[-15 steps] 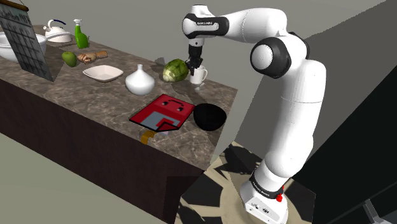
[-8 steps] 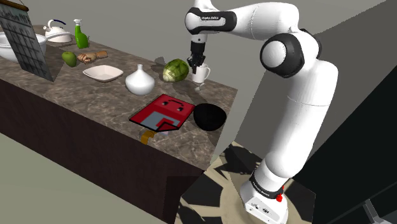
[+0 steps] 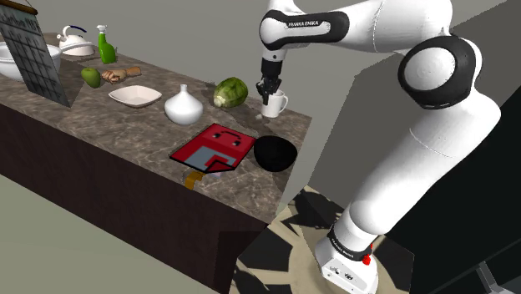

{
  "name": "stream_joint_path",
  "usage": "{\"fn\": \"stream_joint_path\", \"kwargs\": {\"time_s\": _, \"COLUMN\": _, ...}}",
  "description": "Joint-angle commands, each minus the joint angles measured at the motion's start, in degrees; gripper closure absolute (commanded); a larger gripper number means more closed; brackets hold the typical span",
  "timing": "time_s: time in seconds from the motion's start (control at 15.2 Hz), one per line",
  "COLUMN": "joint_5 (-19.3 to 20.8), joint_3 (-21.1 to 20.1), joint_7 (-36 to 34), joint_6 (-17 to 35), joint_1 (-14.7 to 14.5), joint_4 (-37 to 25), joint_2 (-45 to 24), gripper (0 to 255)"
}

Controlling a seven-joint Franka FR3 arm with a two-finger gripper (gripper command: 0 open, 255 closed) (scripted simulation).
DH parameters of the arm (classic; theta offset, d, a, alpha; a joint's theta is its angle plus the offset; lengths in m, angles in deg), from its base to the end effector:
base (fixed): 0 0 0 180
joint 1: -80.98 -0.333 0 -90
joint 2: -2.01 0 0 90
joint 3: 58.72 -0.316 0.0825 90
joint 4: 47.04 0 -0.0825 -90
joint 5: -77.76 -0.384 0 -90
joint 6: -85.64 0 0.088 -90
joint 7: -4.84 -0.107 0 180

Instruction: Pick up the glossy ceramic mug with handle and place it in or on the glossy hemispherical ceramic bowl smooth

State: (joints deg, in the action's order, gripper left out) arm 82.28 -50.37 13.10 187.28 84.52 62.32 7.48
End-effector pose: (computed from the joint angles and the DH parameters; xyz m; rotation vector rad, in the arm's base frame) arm 0.5153 -0.1180 0.5326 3.0847 -0.0693 -0.0780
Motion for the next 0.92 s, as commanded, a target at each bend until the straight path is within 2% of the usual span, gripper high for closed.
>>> {"fn": "stream_joint_path", "kwargs": {"time_s": 0.0, "joint_5": 0.5, "joint_3": -0.7, "joint_7": -1.4, "joint_6": 0.2, "joint_1": -0.5, "joint_4": 4.7, "joint_2": 4.4, "gripper": 255}}
{"fn": "stream_joint_path", "kwargs": {"time_s": 0.59, "joint_5": 0.8, "joint_3": -4.6, "joint_7": -6.9, "joint_6": -3.2, "joint_1": -1.9, "joint_4": 21.8, "joint_2": 24.6, "gripper": 255}}
{"fn": "stream_joint_path", "kwargs": {"time_s": 0.86, "joint_5": 0.9, "joint_3": -4.6, "joint_7": -7.1, "joint_6": -0.1, "joint_1": -1.8, "joint_4": 24.8, "joint_2": 24.6, "gripper": 255}}
